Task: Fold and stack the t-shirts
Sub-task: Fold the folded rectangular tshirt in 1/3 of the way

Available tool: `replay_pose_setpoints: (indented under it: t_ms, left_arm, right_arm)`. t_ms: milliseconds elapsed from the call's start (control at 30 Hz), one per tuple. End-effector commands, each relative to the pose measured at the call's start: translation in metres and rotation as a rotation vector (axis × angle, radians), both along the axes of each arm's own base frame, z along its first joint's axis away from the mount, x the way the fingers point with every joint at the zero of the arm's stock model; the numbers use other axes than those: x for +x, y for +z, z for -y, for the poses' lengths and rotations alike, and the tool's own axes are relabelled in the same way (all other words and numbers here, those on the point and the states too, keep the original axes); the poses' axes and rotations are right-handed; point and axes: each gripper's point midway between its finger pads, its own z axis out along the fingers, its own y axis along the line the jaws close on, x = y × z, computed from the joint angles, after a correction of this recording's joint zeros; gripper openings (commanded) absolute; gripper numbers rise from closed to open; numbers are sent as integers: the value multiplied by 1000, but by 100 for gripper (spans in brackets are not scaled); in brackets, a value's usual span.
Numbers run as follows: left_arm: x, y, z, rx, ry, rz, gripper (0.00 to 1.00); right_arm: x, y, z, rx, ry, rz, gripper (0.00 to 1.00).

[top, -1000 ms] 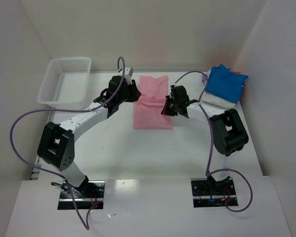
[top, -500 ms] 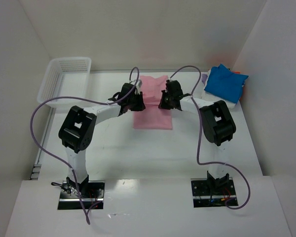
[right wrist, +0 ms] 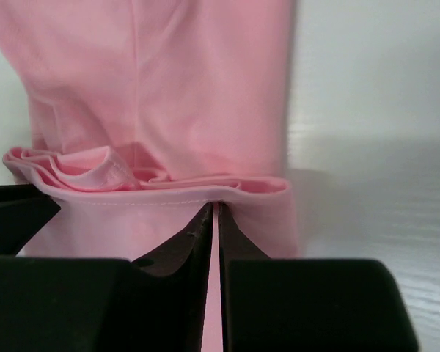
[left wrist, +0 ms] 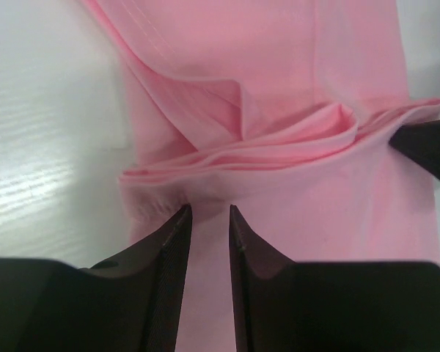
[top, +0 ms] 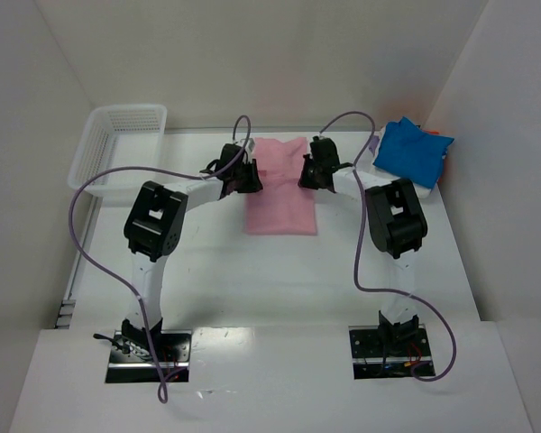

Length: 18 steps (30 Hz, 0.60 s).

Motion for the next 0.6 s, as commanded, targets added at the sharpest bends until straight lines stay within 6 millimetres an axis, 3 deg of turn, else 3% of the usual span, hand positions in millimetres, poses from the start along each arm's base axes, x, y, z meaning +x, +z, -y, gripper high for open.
replay_pose_setpoints:
  t_ms: [0,233,333,433,567]
  left_arm:
    - [24,16,4,-36,-5,70,36]
    - [34,6,7,-17,-17,65,38]
    - [37,7,2,2,4,77,41]
    - [40,23,-4,28,22,119,44]
    - [39,67,-27,37,67,186,53]
  right_arm:
    - [26,12,6,-17,-13,70,12]
    - [28,-12,2,-17,2,29,13]
    - [29,-12,2,-20,-1,28,13]
    - [33,11,7,-36,-15,72,13]
    - [33,85,16,-14,-39,194,22]
